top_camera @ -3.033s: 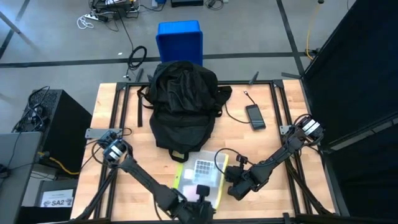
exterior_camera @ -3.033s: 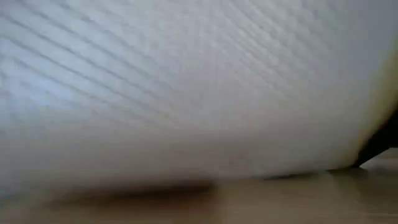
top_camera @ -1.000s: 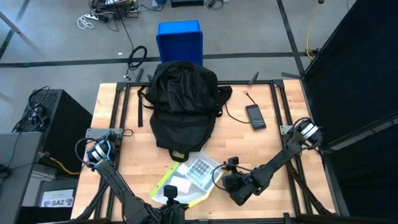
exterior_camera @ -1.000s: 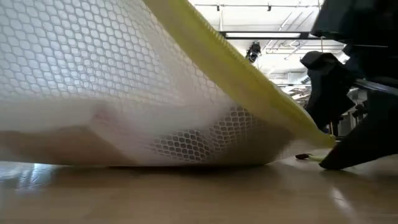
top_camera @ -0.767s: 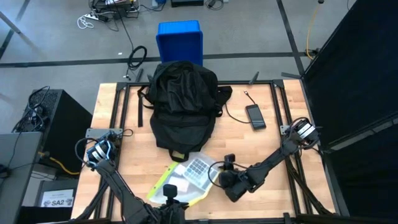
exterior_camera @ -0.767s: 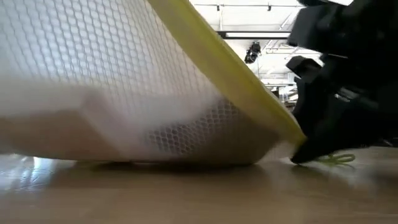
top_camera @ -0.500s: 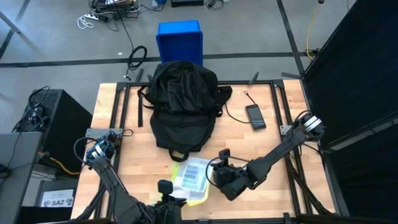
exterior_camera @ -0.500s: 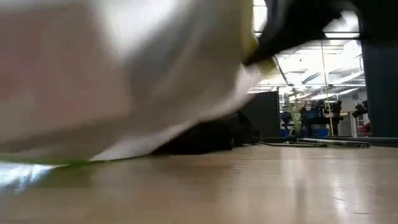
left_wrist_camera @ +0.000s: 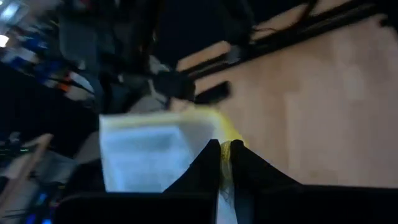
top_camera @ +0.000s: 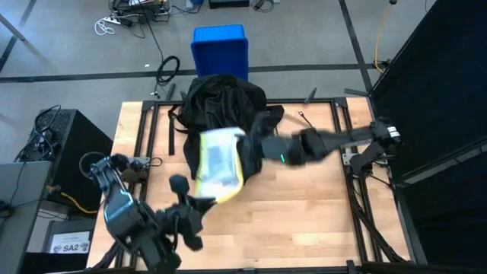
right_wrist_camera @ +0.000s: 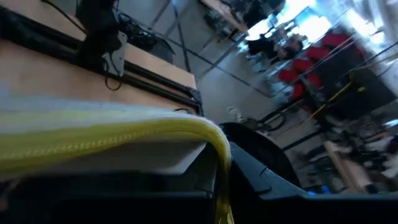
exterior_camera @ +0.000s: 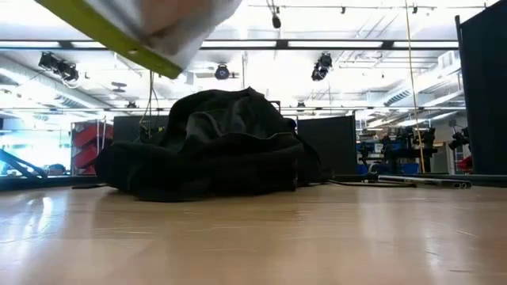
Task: Unpack backpack
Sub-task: Put the yellow zipper pouch into the backpack
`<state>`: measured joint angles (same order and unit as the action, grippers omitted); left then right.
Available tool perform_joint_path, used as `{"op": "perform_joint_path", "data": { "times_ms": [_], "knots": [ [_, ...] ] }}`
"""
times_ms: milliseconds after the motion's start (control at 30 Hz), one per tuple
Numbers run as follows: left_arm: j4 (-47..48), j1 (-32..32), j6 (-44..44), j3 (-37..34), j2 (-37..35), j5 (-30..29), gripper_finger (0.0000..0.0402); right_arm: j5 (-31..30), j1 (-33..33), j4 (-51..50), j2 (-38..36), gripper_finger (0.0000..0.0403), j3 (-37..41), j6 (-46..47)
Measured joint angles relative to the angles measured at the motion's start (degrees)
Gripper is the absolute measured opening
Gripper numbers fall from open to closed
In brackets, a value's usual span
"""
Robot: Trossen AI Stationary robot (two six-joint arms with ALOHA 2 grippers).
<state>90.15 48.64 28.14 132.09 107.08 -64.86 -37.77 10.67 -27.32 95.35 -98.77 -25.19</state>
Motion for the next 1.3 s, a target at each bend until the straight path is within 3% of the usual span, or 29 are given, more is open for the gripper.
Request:
{"op": "perform_joint_path", "data": {
  "times_ms": [233, 467, 567, 700, 800, 933, 1200, 1300],
  "knots": [
    [-0.2, -8.8, -9.8, -1.3, -1.7, -1.0, 0.0000, 20.2, -15.9, -2.1, 0.1, 0.0000, 1.4, 3.2],
    [-1.2, -19.9, -12.3, -15.4, -7.1, 5.6, 0.0000, 34.0, -26.4, -0.7, 0.1, 0.0000, 7.5, 4.2],
    [-7.5, -23.6, -13.9, -24.7, -12.9, 7.1, 0.0000, 39.7, -30.1, 0.4, 0.1, 0.0000, 10.7, 4.6],
    [-27.6, -27.7, -24.3, -39.4, -23.8, 13.4, 0.0000, 46.8, -33.3, 1.2, 0.2, 0.0000, 14.2, 4.7],
    [-44.2, -32.0, -32.2, -50.3, -31.1, 20.1, 0.0000, 48.9, -34.3, 1.6, 0.2, 0.0000, 16.7, 4.6],
    [-55.3, -38.5, -37.5, -60.1, -35.7, 26.7, 0.0000, 51.7, -33.7, -1.7, 0.2, 0.0000, 18.6, 4.6],
    [-61.9, -49.5, -43.3, -64.9, -35.5, 35.7, 0.0000, 56.4, -30.9, -5.0, 0.2, 0.0000, 21.9, 4.3],
    [-64.3, -52.6, -45.6, -64.9, -35.0, 37.8, 0.0000, 54.1, -30.8, -4.9, 0.2, 0.0000, 22.6, 4.3]
  ]
}}
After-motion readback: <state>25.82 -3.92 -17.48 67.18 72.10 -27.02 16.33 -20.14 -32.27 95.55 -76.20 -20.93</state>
